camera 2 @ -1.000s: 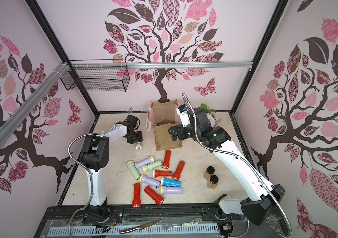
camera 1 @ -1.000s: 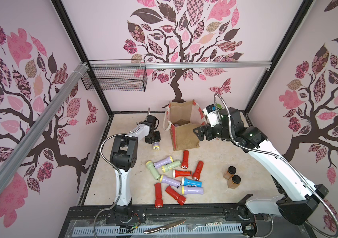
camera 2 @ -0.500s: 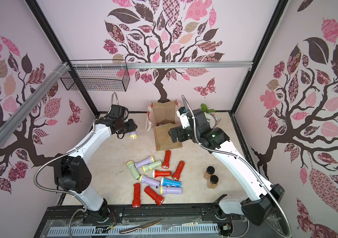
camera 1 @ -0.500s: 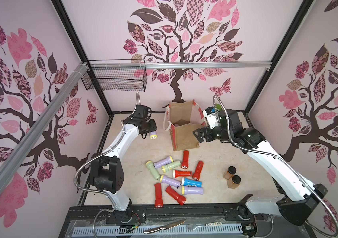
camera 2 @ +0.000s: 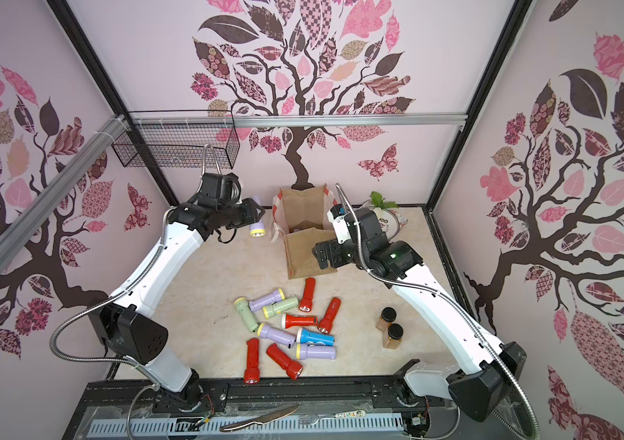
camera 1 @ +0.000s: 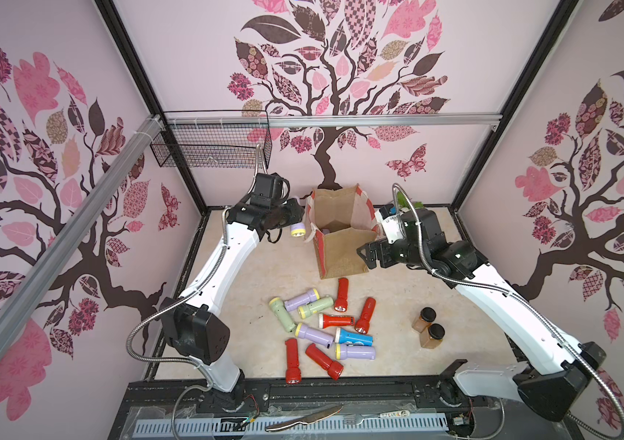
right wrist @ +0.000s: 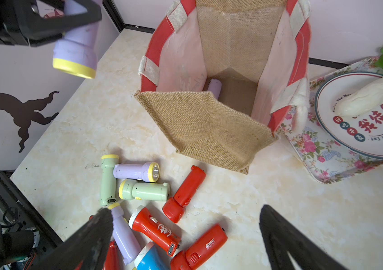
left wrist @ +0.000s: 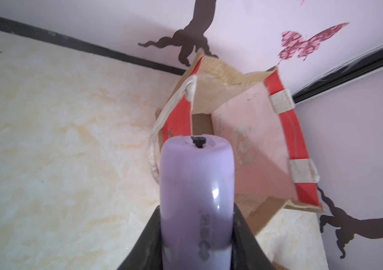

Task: Put the flashlights into the tote bags
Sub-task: Place the flashlight in the canvas bag.

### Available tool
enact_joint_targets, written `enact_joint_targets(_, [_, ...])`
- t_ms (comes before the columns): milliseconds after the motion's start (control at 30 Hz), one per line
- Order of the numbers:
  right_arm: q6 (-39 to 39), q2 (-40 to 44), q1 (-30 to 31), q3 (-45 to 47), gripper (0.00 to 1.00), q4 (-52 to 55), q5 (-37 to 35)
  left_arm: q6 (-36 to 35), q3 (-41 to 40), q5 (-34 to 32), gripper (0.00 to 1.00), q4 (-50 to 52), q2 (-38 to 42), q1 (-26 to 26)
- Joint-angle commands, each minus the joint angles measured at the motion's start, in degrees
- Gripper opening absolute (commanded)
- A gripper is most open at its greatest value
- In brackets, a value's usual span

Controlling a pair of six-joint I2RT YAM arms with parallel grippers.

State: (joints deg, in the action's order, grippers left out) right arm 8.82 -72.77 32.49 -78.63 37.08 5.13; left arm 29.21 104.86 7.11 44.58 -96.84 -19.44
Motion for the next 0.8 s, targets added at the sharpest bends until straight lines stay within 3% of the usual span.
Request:
enact_joint_targets(0, [-0.3,2.9,0.0,0.5,1.0,-0.4,-0.3,1.5,5.9,1.1,0.0,-2.1,-3.0,-1.1])
enact_joint_targets(367, [-0.6,3.3,0.0,1.8,1.0,-1.0,0.2,3.4,21.7,0.7,0.0,-8.1,-19.7,-5.8])
enact_joint_targets(633, [-0.9,3.3,0.0,1.7,1.0,-0.9,0.2,4.1,33.3,-2.2,0.0,-4.6,-33.4,-7.6])
enact_joint_targets(767, [-1.7,3.2,0.0,1.3,1.0,-1.0,-0.9,4.3,33.8,-6.1,0.0,-2.4,-36.1,-9.1])
